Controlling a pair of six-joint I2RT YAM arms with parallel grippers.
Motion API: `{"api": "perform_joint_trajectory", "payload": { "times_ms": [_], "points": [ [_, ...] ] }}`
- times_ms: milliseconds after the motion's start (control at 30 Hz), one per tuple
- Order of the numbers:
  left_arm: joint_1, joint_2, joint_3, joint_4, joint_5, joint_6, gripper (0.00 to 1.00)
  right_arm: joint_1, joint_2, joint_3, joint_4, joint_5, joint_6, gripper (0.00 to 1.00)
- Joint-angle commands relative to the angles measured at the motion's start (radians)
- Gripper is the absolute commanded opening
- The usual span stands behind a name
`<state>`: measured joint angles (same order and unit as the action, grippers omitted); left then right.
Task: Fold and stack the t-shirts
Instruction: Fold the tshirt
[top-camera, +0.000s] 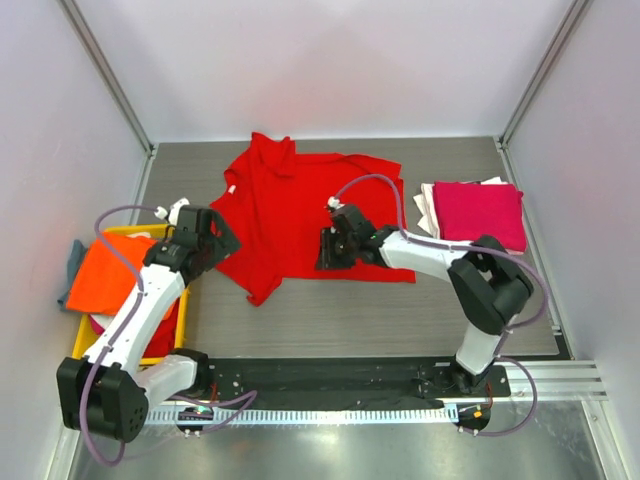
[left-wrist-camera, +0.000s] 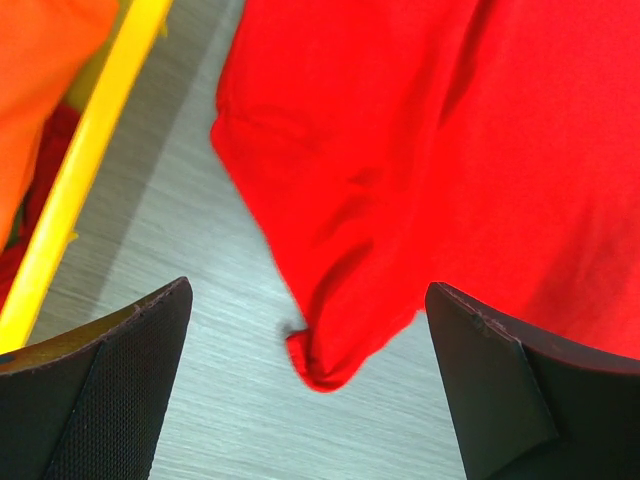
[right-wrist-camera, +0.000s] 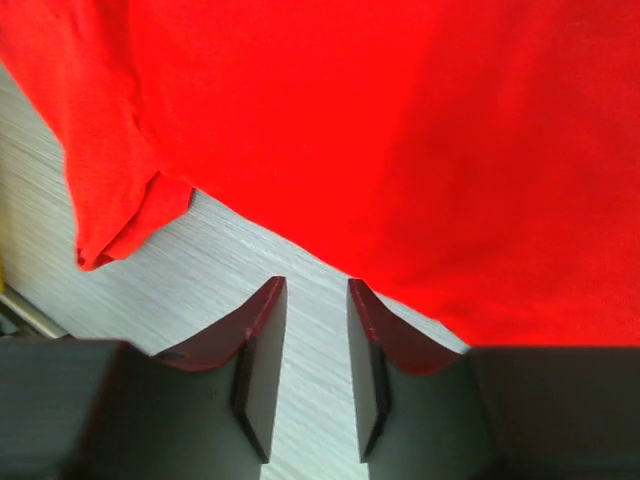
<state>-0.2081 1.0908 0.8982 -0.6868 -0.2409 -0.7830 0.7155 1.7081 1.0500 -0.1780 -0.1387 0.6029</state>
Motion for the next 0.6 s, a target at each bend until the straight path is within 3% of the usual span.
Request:
{"api": "perform_joint_trajectory", "payload": {
  "times_ms": [0,300,567],
  "points": [
    [0.001,-0.031,-0.079,0.095,0.020,-0.036,1.00,0.025,0.069,0.091,0.043,0.011,-0.026,0.36],
    [0.001,-0.094,-0.211,0.205,0.117,-0.021,1.00,0.012,0.218,0.188,-0.052,0.131,-0.089,0.17],
    [0.001,-0.083,-0.225,0.202,0.129,0.016,1.00,-0.083,0.222,0.147,-0.084,0.232,-0.086,0.07]
  ]
}}
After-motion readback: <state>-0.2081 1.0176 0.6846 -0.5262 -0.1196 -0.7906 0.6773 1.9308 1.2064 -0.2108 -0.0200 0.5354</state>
